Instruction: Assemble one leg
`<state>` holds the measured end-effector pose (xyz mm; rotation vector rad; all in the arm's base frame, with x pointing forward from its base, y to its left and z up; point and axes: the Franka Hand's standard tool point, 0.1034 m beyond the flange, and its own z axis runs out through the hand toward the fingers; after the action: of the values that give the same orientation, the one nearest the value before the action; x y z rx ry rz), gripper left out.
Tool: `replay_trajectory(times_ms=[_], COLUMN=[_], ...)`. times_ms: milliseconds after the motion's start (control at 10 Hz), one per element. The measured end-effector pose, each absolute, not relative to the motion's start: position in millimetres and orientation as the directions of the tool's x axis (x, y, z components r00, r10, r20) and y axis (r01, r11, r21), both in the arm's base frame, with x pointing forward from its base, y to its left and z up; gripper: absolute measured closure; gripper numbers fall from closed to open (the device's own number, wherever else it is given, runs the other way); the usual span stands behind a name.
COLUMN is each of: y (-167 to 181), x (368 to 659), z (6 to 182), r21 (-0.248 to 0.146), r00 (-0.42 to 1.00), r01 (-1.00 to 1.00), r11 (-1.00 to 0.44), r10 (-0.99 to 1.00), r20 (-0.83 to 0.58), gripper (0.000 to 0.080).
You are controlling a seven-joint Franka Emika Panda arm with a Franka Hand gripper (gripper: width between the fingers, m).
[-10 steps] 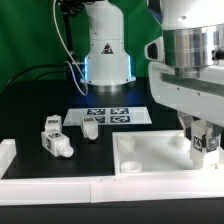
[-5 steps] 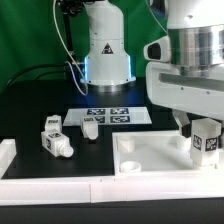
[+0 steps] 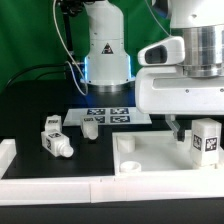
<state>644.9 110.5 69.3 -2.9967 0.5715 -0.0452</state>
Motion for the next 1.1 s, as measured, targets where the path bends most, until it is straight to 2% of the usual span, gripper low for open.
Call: replay_trajectory(times_ms=[100, 200, 300, 400, 600, 700, 800, 1000, 1100], y=[112.2, 114.2, 112.8, 113.1, 112.5, 112.9, 113.0, 112.3, 111.3], x=[646.8, 648.5, 646.5, 646.5, 646.4, 646.3, 646.1, 647.8, 647.9], z=[73.3, 76.2, 74.7, 74.6, 74.3, 74.1, 73.9, 73.0, 72.8], r21=[-0.039, 0.000, 0.005, 0.003, 0.003, -0.001, -0.005, -0.010, -0.018], r00=[0.982, 0.998, 0.990, 0.995, 0.996, 0.998, 0.997, 0.982, 0.944], r01=[-0.183, 0.035, 0.132, 0.094, 0.083, 0.034, -0.060, -0.178, -0.324], r11=[-0.982, -0.999, -0.991, -0.996, -0.997, -0.999, -0.998, -0.984, -0.946], r10=[-0.185, 0.035, 0.132, 0.094, 0.083, 0.034, -0.060, -0.178, -0.325], r20=[0.041, 0.056, 0.044, 0.045, 0.045, 0.044, 0.044, 0.059, 0.059], gripper=[0.0151, 0.0151, 0.0151, 0.0151, 0.0401, 0.0401, 0.0515, 0.0515, 0.0515])
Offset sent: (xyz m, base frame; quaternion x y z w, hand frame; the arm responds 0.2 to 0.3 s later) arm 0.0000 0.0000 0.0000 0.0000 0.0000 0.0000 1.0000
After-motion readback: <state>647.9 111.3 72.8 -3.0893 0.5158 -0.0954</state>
